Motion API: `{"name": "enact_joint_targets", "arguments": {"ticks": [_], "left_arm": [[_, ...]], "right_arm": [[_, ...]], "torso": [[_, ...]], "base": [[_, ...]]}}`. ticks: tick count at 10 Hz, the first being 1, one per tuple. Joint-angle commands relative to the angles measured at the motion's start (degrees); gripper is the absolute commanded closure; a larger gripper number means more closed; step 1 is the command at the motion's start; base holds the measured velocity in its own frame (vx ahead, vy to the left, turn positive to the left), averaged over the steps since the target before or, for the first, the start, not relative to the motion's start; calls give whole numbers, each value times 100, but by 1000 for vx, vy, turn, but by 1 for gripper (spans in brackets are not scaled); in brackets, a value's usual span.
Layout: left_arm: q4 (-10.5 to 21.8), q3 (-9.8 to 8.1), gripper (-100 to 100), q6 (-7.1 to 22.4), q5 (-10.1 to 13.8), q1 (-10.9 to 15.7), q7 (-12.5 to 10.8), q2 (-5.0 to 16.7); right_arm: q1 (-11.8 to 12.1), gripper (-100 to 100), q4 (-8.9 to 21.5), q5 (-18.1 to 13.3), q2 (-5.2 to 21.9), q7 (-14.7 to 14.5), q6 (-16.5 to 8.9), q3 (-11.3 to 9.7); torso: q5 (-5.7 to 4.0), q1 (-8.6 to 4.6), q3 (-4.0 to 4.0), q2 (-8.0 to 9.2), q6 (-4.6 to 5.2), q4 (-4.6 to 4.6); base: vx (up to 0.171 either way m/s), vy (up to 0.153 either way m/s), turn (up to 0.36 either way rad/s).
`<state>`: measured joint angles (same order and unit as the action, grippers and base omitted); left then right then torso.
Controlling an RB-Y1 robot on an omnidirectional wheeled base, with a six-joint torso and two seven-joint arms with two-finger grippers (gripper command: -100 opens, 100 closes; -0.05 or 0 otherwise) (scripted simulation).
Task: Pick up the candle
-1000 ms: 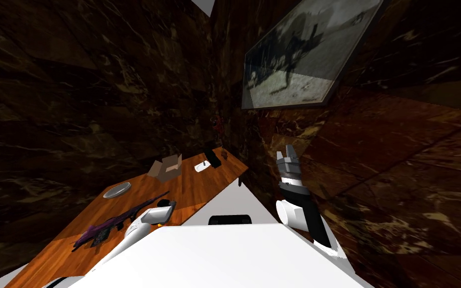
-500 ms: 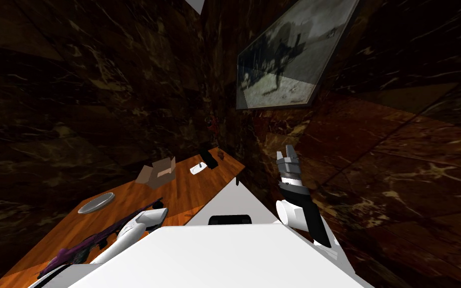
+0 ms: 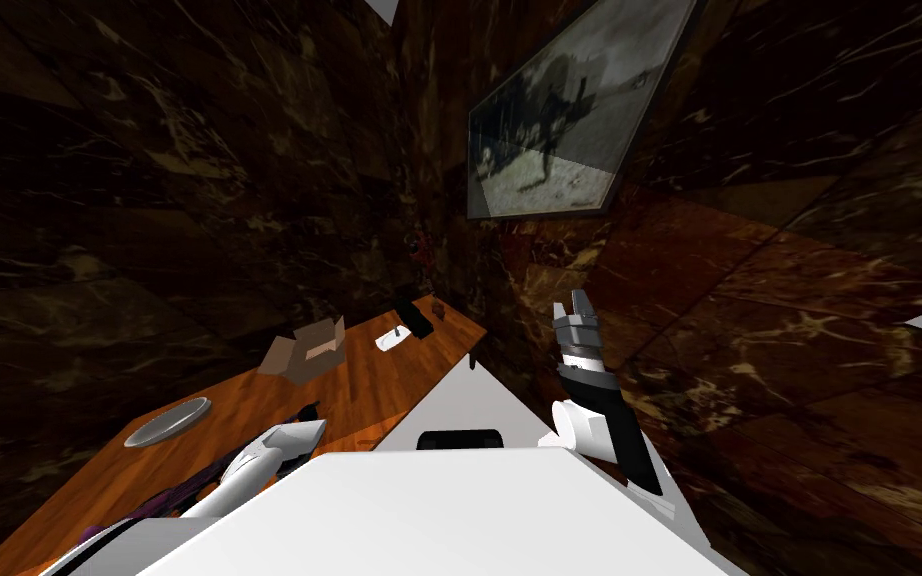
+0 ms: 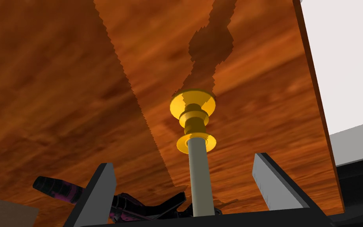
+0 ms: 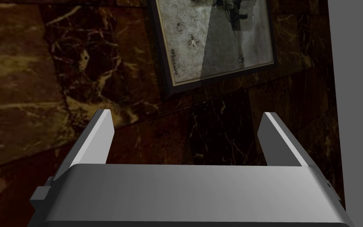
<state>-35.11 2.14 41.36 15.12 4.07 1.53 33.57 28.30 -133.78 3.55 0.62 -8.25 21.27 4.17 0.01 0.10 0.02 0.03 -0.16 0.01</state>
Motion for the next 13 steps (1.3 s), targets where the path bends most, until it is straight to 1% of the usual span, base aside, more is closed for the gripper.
{"name": "enact_joint_targets", "arguments": {"ticks": [1,2,3,4,5,6,7,9,10,11,12,13], "left_arm": [[171,16,-100,73,-1,39,14,87],[171,16,-100,73,-1,39,14,87],[75,12,-100,106,-8,-2,-9,81],[86,13,0,105,-7,2,-6,83],[221,-2,-100,-63,-87,-20,-36,5],[311,-12,-100,-175,-141,-34,-56,-47],[311,-12,-100,-175,-141,-34,-56,-47],[401,-22,-100,-287,-195,-48,-76,-99],[492,-32,-100,-399,-248,-62,-96,-151],[498,-21,-100,-341,-232,-12,-90,-133],[513,-21,100,-369,-238,-10,-93,-139],[511,-21,100,-366,-237,-10,-93,-138]], "right_arm": [[0,0,0,0,0,0,0,0],[0,0,0,0,0,0,0,0],[0,0,0,0,0,0,0,0],[0,0,0,0,0,0,0,0],[0,0,0,0,0,0,0,0],[1,0,0,0,0,0,0,0],[1,0,0,0,0,0,0,0],[1,0,0,0,0,0,0,0],[0,0,0,0,0,0,0,0],[0,0,0,0,0,0,0,0],[0,0,0,0,0,0,0,0],[0,0,0,0,0,0,0,0]], "torso": [[0,0,0,0,0,0],[-1,-1,1,1,-1,0],[0,-3,0,0,0,0],[-1,-5,-2,-3,0,-1],[-1,-4,-2,-4,0,-1],[1,2,-7,-12,-1,-3],[2,9,-11,-20,-1,-4],[2,3,-10,-17,0,-4],[12,15,-12,-18,1,-6],[20,30,-14,-21,0,-8],[22,34,-14,-20,0,-8],[22,33,-12,-17,0,-7]], "base": [[-16,14,-34],[-14,11,-10],[0,0,0],[-3,8,-15],[26,29,2],[51,47,10],[41,37,3],[22,19,1],[24,26,2],[11,12,-1],[0,0,0],[0,0,0]]}}
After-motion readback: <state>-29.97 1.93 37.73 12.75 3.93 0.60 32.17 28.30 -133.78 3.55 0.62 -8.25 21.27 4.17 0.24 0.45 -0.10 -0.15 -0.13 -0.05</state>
